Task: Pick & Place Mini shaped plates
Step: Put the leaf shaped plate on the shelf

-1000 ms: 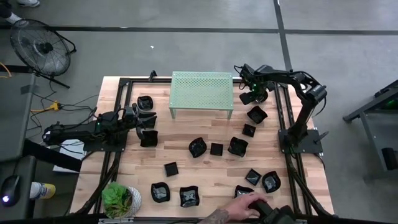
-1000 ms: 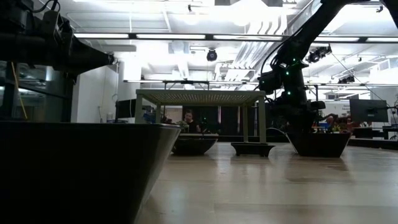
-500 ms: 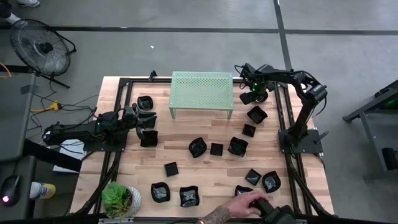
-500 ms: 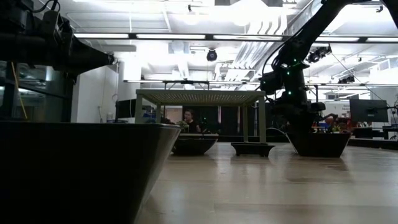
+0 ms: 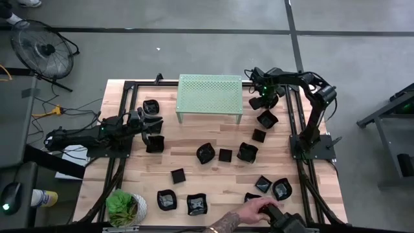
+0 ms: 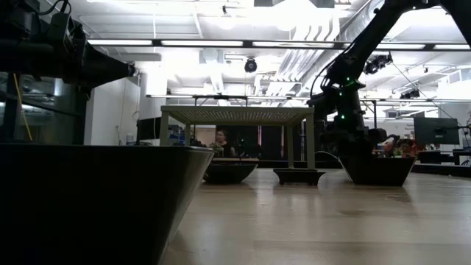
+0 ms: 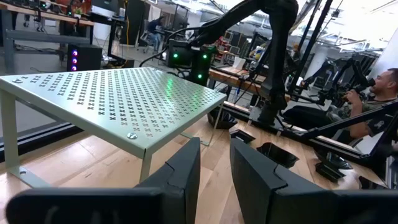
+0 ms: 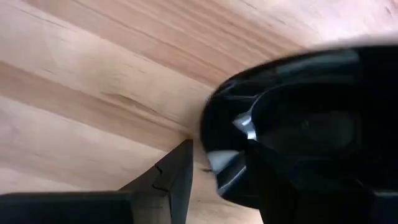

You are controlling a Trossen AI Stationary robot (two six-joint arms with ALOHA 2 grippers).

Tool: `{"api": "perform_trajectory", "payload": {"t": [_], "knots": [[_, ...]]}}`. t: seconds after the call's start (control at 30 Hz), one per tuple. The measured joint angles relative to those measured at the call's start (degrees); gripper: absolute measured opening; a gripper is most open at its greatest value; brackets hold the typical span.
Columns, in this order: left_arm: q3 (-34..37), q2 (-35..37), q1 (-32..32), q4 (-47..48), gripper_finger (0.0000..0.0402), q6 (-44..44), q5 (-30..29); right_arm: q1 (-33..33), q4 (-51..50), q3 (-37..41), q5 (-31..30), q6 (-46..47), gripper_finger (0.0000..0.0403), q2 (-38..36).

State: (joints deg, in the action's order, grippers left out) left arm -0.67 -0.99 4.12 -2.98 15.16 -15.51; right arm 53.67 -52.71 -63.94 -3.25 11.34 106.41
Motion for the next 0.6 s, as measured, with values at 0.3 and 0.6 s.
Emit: {"api": "perform_trajectory", "payload": {"t": [0.3, 0.6], "knots": [[0.0, 0.0, 0.0, 0.0, 0.0085, 0.0, 0.0, 0.3, 0.7, 0.0, -0.2, -0.3, 0.0139, 0.2], [0.0, 0.0, 0.0, 0.0, 0.0085, 0.0, 0.0, 0.3, 0.9, 0.0, -0.8, -0.3, 0.0139, 0.2]]}}
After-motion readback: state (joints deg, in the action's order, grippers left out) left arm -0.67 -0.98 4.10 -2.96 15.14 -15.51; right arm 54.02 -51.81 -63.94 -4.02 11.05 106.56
